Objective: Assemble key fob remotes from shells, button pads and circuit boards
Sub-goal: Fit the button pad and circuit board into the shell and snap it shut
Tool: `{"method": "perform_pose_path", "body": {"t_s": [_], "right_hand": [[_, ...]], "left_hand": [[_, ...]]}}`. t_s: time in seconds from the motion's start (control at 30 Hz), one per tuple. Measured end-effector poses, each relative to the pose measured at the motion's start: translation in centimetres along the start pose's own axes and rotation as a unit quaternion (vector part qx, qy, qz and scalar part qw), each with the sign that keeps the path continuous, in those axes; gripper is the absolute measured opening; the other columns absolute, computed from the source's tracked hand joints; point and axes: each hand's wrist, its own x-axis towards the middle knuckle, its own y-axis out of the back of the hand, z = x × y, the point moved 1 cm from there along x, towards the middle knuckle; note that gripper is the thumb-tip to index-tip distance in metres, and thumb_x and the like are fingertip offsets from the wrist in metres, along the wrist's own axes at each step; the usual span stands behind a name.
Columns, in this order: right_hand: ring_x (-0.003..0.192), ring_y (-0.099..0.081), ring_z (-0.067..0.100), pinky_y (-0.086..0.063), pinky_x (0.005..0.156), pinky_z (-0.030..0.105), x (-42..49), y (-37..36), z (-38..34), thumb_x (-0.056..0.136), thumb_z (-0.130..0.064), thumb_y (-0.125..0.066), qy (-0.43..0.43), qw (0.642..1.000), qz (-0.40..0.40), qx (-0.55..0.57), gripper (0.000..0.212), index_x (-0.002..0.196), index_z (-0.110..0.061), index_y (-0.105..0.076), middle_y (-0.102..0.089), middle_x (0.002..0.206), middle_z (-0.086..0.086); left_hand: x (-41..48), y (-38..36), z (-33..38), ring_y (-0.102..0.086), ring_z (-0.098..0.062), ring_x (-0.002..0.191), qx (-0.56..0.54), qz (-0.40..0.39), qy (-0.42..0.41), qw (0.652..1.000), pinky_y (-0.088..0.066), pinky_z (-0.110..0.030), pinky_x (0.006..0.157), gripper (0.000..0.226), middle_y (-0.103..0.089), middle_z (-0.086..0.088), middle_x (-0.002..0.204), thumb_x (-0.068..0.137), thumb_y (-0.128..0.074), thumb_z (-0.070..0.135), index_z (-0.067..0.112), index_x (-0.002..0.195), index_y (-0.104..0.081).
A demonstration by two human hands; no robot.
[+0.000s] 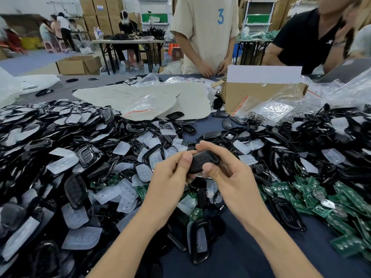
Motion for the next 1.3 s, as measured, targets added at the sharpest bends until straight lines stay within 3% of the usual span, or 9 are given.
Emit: {"method": "perform_pose_path", "body": {"t_s": [0.17,0.27,0.37,0.5,0.6,0.77,0.9,1.07,1.3], "right_hand": [[0.098,-0.072,0.01,-0.054,0.086,0.019,0.0,0.1,-0.1,0.089,-0.006,-0.072,0.024,1.0,-0.004,-0.008,0.032,0.102,-0.034,-0.074,-0.076,0.107,-0.007],[0.099,-0.072,0.013,-0.056,0.087,0.025,0.0,0.3,0.4,0.086,-0.006,-0.073,0.018,0.999,0.034,-0.029,0.029,0.095,-0.034,-0.073,-0.076,0.107,-0.006],[0.096,-0.071,0.009,-0.051,0.083,0.014,0.0,0.8,0.6,0.087,-0.007,-0.072,0.04,0.994,0.074,-0.075,0.034,0.1,-0.038,-0.075,-0.075,0.103,-0.008],[0.11,-0.064,0.007,-0.047,0.092,0.012,-0.1,0.6,1.0,0.095,0.003,-0.06,0.087,0.983,0.037,-0.16,0.048,0.123,-0.035,-0.07,-0.066,0.113,-0.01],[0.118,-0.059,0.01,-0.047,0.098,0.018,-0.3,-0.1,1.5,0.098,0.002,-0.057,0.1,0.976,0.009,-0.193,0.046,0.131,-0.029,-0.065,-0.061,0.121,-0.007],[0.121,-0.055,0.005,-0.042,0.099,0.011,-0.5,-0.6,1.6,0.101,-0.006,-0.058,0.121,0.967,-0.01,-0.224,0.04,0.133,-0.029,-0.063,-0.056,0.127,-0.008],[0.114,-0.057,0.005,-0.043,0.095,0.01,-0.6,-0.8,1.4,0.099,-0.01,-0.06,0.114,0.97,0.001,-0.213,0.035,0.129,-0.027,-0.067,-0.057,0.123,-0.007],[0.106,-0.059,0.003,-0.044,0.09,0.009,-0.6,-0.9,1.6,0.096,-0.004,-0.063,0.116,0.97,0.032,-0.21,0.036,0.125,-0.024,-0.07,-0.059,0.108,-0.004],[0.098,-0.064,0.01,-0.051,0.084,0.02,-0.4,-1.0,1.9,0.092,-0.033,-0.064,0.065,0.979,0.071,-0.179,0.03,0.121,-0.039,-0.068,-0.06,0.1,-0.012]], "left_hand": [[0.2,0.1,0.0,-0.055,-0.013,0.066,-0.143,-0.036,0.109,0.983,-0.046,-0.024,0.061,0.031,-0.066,-0.003,0.073,0.093,-0.052,0.038,0.023,0.092,-0.08],[-0.4,0.4,0.3,-0.064,-0.003,0.081,0.089,-0.048,-0.002,0.995,-0.049,-0.02,0.073,0.032,-0.072,0.012,0.088,0.106,-0.042,0.04,0.034,0.112,-0.073],[-0.9,0.3,0.6,-0.057,-0.002,0.109,0.266,-0.094,-0.104,0.954,-0.044,-0.018,0.089,0.038,-0.063,0.023,0.11,0.103,-0.035,0.042,0.038,0.136,-0.053],[-0.9,0.2,0.5,-0.05,-0.003,0.111,0.395,-0.095,-0.123,0.905,-0.047,-0.03,0.091,0.053,-0.06,0.018,0.119,0.099,-0.03,0.053,0.031,0.146,-0.043],[-0.7,0.4,0.5,-0.05,-0.012,0.118,0.413,-0.083,-0.108,0.9,-0.048,-0.04,0.093,0.06,-0.061,0.006,0.126,0.096,-0.031,0.049,0.018,0.145,-0.046],[-0.7,0.5,0.5,-0.048,-0.014,0.12,0.426,-0.089,-0.112,0.893,-0.047,-0.037,0.095,0.044,-0.059,0.005,0.126,0.099,-0.041,0.029,0.015,0.14,-0.048],[-0.8,0.7,1.1,-0.052,-0.014,0.11,0.421,-0.079,-0.134,0.894,-0.048,-0.033,0.089,0.049,-0.064,0.002,0.116,0.092,-0.035,0.026,0.011,0.135,-0.054],[-0.8,0.5,0.6,-0.061,-0.023,0.101,0.422,-0.063,-0.147,0.892,-0.051,-0.042,0.082,0.033,-0.069,-0.004,0.104,0.095,-0.051,0.003,0.007,0.126,-0.06],[-0.8,0.1,0.2,-0.064,-0.027,0.092,0.403,-0.033,-0.147,0.903,-0.053,-0.046,0.077,0.041,-0.07,-0.008,0.096,0.089,-0.055,-0.006,0.008,0.126,-0.062]]}}
